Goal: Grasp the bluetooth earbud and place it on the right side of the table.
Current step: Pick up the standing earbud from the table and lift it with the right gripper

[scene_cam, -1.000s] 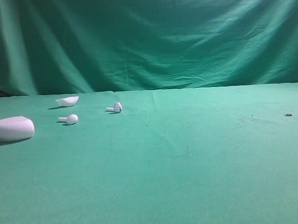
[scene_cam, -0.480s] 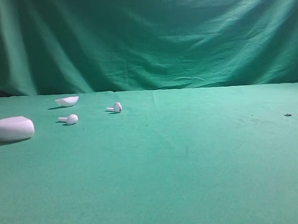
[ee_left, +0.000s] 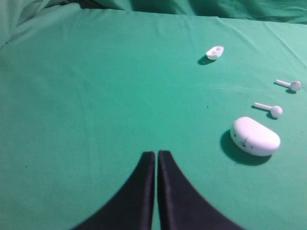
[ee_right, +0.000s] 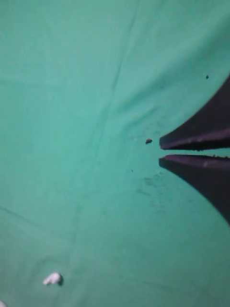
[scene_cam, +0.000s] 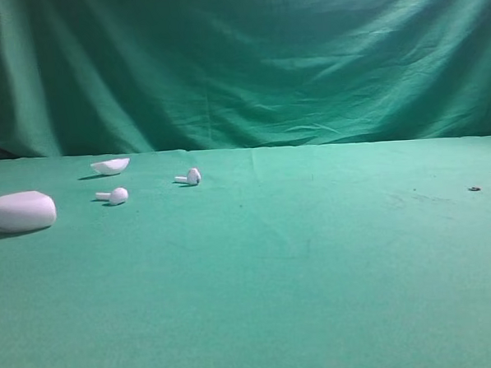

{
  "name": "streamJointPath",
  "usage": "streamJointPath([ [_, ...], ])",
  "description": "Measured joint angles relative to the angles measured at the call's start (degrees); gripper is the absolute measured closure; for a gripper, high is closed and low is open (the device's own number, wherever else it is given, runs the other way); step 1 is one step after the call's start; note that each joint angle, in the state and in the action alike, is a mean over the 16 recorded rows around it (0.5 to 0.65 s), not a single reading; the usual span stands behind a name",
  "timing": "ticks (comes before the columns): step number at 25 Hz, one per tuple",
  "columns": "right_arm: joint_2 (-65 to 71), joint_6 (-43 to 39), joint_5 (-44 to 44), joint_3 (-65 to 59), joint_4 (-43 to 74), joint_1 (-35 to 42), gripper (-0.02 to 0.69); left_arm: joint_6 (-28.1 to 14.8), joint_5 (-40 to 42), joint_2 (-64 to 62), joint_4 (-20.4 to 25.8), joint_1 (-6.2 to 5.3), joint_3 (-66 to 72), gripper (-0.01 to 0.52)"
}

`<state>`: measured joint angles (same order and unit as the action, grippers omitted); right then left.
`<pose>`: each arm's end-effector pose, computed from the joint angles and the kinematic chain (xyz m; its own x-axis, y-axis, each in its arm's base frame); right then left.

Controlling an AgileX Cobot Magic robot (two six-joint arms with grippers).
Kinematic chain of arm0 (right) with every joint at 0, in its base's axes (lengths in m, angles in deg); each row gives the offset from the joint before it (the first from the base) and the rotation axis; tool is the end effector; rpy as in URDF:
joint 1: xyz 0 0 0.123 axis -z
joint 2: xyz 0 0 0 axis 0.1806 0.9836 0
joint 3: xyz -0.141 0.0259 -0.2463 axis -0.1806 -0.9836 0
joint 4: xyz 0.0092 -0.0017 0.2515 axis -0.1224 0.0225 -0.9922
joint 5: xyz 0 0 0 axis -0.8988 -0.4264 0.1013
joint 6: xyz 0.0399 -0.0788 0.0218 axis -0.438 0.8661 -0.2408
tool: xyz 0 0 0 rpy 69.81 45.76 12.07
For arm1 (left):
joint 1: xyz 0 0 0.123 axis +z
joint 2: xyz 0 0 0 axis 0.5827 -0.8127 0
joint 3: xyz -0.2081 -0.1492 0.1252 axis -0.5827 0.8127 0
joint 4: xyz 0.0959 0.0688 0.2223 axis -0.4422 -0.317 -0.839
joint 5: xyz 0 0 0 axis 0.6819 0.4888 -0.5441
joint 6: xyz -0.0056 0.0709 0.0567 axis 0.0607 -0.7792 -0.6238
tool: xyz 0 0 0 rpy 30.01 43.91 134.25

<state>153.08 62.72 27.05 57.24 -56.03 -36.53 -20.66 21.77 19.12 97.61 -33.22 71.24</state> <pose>0.2811 0.1399 0.2956 -0.6369 -0.5660 -0.5234 -0.6108 0.7847 -0.1053 0.0528 -0.0019 0.1770 -0.2602 -0.0661 -0.9633 -0.0124 0.9978 -0.0651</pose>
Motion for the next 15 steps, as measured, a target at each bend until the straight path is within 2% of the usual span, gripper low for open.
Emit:
streamJointPath([
  [6, 16.85, 0.11, -2.02, 15.51, 1.85, -6.94, 0.601, 0.00, 0.00, 0.00, 0.00, 0.00, 0.00, 0.514],
  [15, 36.76, -1.08, -3.82, 35.50, 2.59, -11.53, 0.371, 0.00, 0.00, 0.00, 0.00, 0.00, 0.00, 0.514],
])
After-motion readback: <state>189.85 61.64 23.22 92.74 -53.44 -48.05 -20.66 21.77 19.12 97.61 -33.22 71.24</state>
